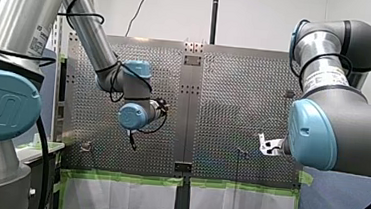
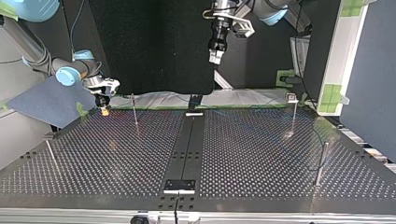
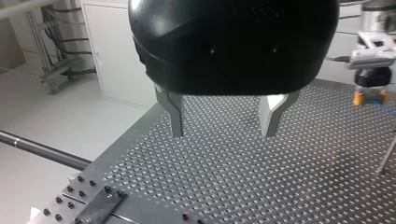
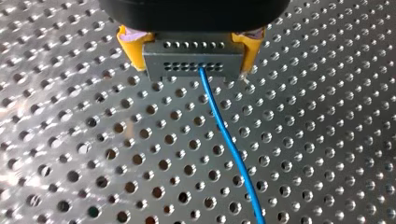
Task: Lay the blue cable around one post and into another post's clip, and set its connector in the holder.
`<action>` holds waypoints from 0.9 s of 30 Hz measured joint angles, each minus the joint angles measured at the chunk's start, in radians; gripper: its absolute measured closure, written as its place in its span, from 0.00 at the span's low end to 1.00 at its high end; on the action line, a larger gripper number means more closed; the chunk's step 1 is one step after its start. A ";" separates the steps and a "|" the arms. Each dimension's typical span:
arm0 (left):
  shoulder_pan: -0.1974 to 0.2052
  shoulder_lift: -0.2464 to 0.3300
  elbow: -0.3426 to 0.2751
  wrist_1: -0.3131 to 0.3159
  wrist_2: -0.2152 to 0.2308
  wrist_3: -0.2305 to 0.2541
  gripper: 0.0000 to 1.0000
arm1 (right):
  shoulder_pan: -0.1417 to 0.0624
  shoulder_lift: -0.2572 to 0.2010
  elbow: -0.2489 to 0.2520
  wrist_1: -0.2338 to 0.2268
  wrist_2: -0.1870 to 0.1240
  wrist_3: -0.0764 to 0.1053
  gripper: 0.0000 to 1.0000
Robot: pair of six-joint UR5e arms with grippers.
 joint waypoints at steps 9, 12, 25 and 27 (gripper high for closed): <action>0.000 0.000 -0.081 0.014 0.001 -0.001 0.21 | 0.024 -0.066 0.042 0.015 0.002 0.014 1.00; 0.000 0.000 -0.105 0.018 0.001 -0.002 0.21 | 0.042 -0.089 0.046 0.030 0.007 0.028 1.00; 0.000 0.000 -0.213 0.027 0.027 -0.002 0.21 | 0.137 -0.198 0.048 0.088 0.097 0.099 1.00; 0.000 0.000 -0.230 0.030 0.037 -0.003 0.21 | 0.144 -0.216 0.048 0.104 0.110 0.101 1.00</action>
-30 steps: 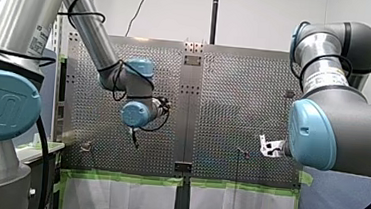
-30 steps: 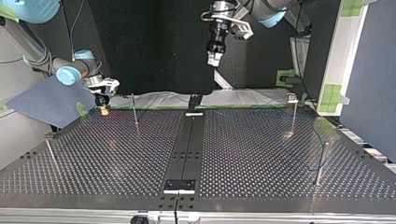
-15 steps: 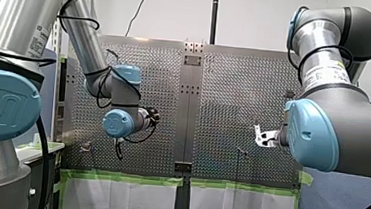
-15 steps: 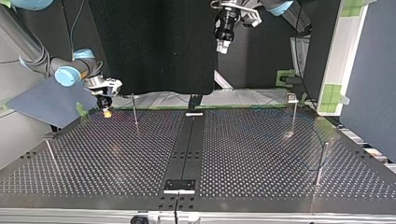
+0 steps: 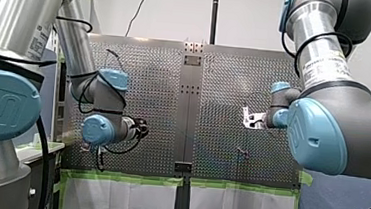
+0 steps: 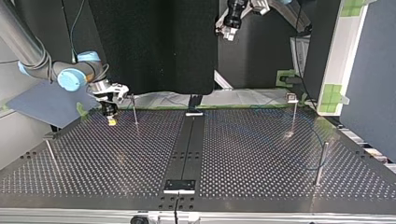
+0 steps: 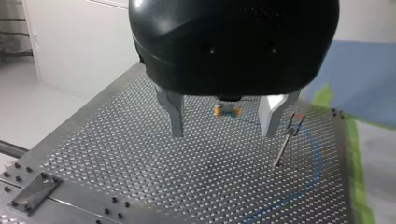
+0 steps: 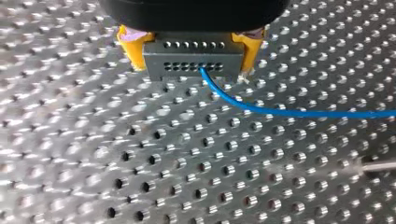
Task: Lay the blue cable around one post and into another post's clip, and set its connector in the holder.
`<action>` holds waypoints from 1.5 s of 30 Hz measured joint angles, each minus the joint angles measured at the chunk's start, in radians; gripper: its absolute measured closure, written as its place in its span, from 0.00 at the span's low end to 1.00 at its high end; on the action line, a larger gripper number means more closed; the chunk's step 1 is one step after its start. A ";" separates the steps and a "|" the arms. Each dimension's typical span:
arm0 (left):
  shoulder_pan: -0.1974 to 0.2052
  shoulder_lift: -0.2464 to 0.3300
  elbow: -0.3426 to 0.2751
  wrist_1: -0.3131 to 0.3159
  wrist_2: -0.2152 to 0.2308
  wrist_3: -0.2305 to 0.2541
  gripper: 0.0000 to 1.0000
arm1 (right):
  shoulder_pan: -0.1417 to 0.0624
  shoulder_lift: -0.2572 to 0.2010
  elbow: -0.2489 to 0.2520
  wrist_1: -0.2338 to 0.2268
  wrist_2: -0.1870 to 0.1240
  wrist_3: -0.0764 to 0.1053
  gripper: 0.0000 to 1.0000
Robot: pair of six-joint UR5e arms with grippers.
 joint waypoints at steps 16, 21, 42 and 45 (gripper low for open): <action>0.001 0.000 -0.034 0.007 0.019 -0.003 0.21 | 0.001 -0.131 0.000 0.055 0.098 0.062 1.00; 0.004 0.000 -0.033 0.006 0.019 -0.003 0.21 | -0.002 -0.172 0.005 0.093 0.138 0.053 1.00; 0.015 0.000 -0.033 0.002 0.020 -0.001 0.21 | -0.052 -0.332 0.146 0.060 0.188 0.073 1.00; 0.015 0.000 -0.033 -0.001 0.020 0.000 0.21 | -0.069 -0.334 0.155 0.064 0.198 0.076 1.00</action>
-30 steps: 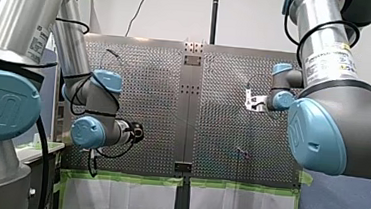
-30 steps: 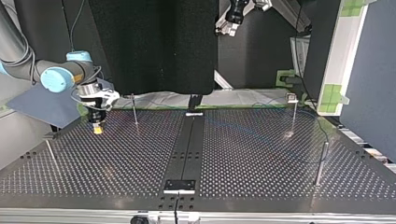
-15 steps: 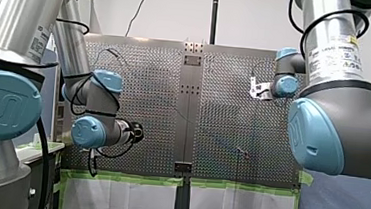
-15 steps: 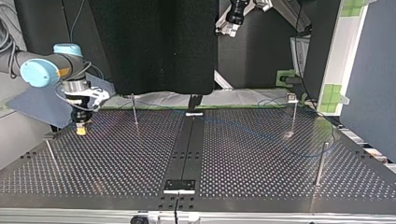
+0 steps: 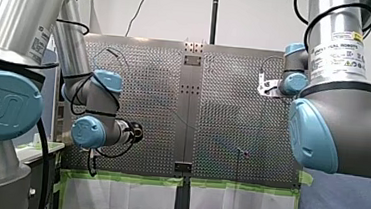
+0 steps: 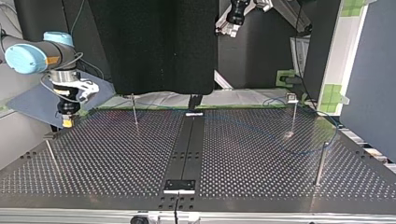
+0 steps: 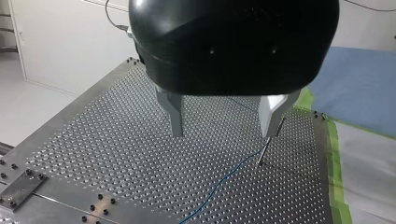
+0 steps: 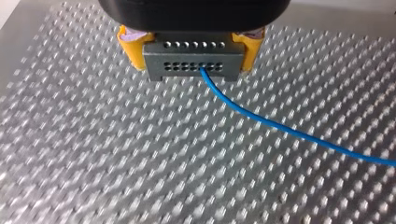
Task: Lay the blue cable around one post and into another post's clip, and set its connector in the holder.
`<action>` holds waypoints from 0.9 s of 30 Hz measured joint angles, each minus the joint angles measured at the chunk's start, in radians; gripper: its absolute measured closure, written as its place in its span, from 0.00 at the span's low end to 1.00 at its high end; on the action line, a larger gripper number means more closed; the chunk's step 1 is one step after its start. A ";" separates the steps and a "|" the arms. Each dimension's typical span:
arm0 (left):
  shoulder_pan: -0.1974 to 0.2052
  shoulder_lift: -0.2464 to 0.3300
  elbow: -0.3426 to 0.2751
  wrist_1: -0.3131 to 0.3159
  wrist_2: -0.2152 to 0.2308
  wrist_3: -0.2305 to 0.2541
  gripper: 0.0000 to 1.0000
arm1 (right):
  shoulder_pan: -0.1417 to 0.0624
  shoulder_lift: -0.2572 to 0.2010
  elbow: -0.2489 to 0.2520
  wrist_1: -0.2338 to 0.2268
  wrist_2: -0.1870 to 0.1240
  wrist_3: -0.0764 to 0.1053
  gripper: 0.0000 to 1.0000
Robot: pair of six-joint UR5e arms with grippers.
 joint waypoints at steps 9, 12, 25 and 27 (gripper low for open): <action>0.000 0.000 0.000 -0.005 0.000 0.001 0.21 | -0.069 -0.002 0.007 0.022 0.005 -0.010 1.00; 0.000 0.000 0.000 -0.006 0.000 0.002 0.21 | -0.093 -0.003 0.007 0.020 -0.008 -0.014 1.00; 0.002 0.000 0.000 -0.014 0.000 0.003 0.21 | -0.143 -0.004 0.006 -0.030 -0.089 -0.006 1.00; 0.003 0.000 0.001 -0.016 0.000 0.003 0.21 | -0.146 -0.004 0.006 -0.038 -0.105 -0.002 1.00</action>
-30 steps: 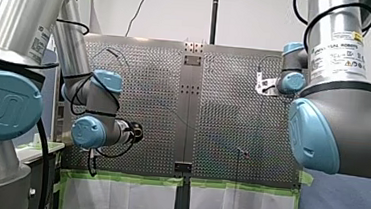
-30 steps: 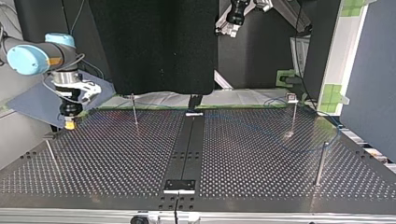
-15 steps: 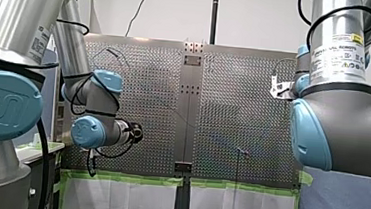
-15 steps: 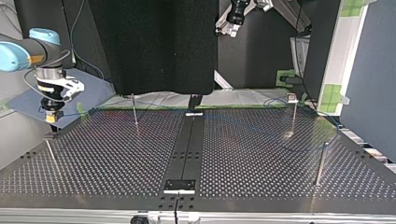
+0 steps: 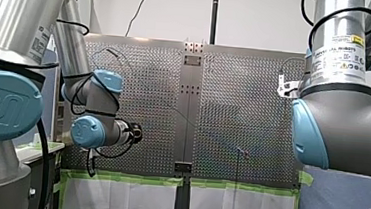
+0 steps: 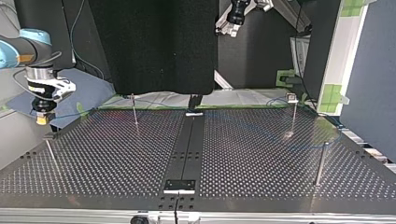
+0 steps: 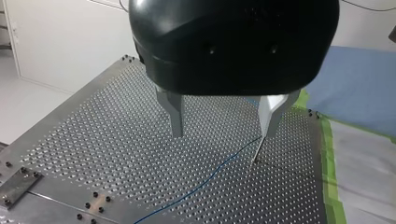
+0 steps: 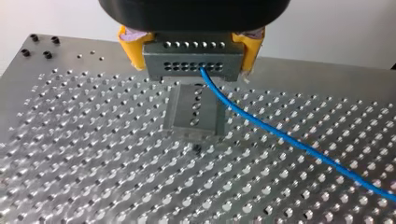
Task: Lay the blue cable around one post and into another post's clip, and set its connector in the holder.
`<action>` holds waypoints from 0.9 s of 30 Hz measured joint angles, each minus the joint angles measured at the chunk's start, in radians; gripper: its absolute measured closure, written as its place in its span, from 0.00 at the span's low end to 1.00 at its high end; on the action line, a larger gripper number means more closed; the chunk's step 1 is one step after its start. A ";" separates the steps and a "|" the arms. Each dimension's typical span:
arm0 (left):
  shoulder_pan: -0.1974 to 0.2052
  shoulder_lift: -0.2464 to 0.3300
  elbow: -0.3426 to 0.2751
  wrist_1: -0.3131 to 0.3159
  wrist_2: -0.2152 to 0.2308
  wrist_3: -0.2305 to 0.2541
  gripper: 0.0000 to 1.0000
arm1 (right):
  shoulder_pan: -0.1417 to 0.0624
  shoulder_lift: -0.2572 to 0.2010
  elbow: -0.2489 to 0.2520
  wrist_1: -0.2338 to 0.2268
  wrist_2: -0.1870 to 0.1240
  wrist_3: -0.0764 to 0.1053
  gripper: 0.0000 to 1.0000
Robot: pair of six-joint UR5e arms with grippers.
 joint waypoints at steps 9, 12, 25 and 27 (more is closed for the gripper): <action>0.005 0.000 0.003 -0.013 0.000 0.003 0.21 | -0.023 0.001 -0.004 -0.031 -0.078 0.061 1.00; 0.006 0.000 0.003 -0.016 0.000 0.003 0.21 | -0.032 0.001 -0.011 -0.038 -0.106 0.089 1.00; 0.006 0.000 0.017 -0.039 0.000 0.007 0.21 | -0.061 0.037 -0.028 -0.046 -0.200 0.117 1.00; 0.006 0.000 0.019 -0.042 0.000 0.009 0.21 | -0.066 0.039 -0.031 -0.046 -0.204 0.117 1.00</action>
